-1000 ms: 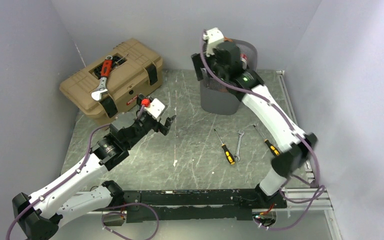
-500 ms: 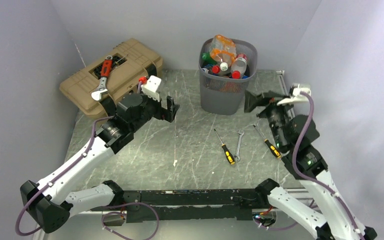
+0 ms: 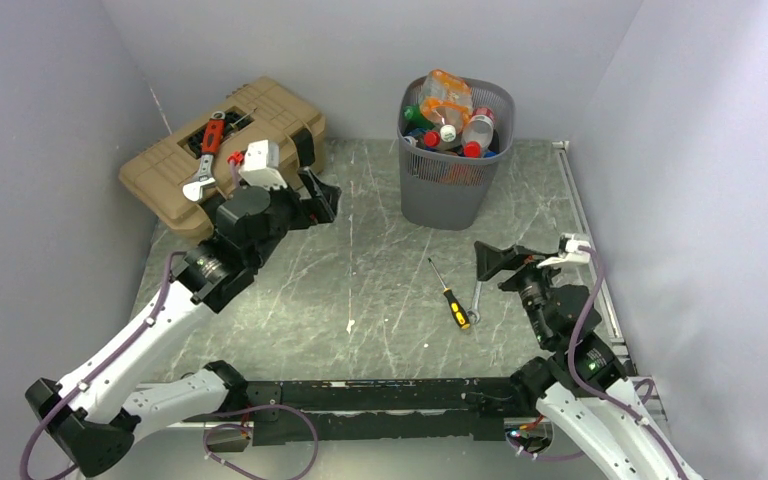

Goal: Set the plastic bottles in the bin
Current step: Reset both arms

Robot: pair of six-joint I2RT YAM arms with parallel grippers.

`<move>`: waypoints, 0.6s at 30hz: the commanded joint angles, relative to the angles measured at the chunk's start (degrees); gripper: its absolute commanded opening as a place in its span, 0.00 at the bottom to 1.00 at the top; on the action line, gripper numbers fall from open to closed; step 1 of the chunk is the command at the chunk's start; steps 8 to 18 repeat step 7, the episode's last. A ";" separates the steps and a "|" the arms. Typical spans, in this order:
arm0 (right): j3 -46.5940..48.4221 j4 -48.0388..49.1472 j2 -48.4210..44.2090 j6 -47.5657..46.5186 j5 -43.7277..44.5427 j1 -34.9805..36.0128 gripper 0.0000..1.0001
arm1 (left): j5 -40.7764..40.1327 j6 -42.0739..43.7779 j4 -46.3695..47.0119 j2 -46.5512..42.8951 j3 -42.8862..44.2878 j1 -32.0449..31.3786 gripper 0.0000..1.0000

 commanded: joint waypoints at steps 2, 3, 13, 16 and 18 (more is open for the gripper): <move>1.63 3.46 1.48 0.78 -1.42 0.03 1.00 | 7.30 9.51 -1.54 3.09 7.12 0.01 0.99; 1.76 3.26 1.80 0.73 -1.37 0.01 1.00 | 8.71 10.89 -0.03 3.05 6.31 0.01 0.99; 1.38 3.72 2.00 0.65 -2.60 0.02 1.00 | 8.72 10.40 4.95 1.00 1.95 0.05 0.99; 1.38 3.72 2.00 0.65 -2.60 0.02 1.00 | 8.72 10.40 4.95 1.00 1.95 0.05 0.99; 1.38 3.72 2.00 0.65 -2.60 0.02 1.00 | 8.72 10.40 4.95 1.00 1.95 0.05 0.99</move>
